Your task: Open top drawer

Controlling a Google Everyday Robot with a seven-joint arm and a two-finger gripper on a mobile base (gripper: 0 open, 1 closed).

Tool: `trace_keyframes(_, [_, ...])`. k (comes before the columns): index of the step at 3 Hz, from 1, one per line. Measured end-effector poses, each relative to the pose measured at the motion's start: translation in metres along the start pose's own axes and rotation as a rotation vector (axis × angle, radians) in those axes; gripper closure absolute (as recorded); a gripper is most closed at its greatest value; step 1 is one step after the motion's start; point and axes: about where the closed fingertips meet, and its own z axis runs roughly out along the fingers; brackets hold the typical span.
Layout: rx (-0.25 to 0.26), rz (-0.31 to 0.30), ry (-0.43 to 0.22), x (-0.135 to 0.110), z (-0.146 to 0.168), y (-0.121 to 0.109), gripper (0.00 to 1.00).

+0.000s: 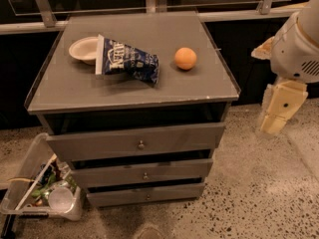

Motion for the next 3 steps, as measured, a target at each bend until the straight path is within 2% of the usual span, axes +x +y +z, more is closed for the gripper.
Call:
trace_keyframes(1, [-0.015, -0.038, -0.081, -0.004, 0.031, 0.004, 0.00])
trace_keyframes(3, [0.007, -0.090, -0.372, 0.003, 0.092, -0.001, 0.00])
